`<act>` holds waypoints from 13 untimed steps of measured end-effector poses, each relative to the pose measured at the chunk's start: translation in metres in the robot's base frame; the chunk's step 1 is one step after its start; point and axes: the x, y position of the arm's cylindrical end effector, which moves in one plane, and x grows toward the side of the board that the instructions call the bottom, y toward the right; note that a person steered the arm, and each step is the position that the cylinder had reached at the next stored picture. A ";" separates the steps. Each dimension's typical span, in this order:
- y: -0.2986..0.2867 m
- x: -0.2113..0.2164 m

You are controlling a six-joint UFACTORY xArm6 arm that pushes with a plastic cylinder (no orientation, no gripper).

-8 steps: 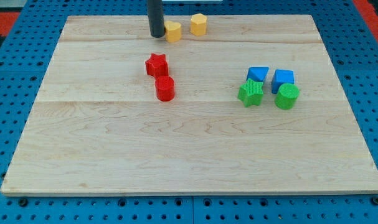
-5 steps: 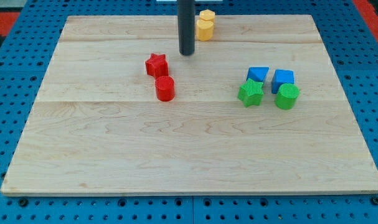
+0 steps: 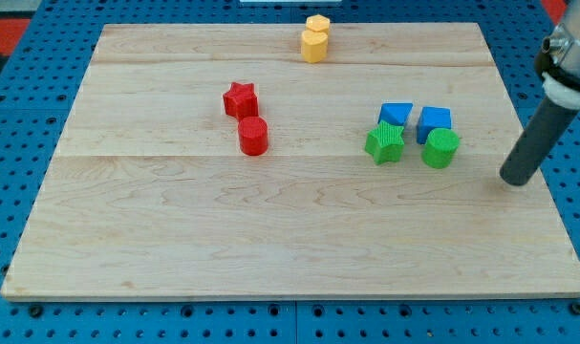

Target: Push the green circle right to the yellow heart

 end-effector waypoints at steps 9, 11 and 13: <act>-0.141 -0.135; -0.136 -0.175; -0.177 -0.238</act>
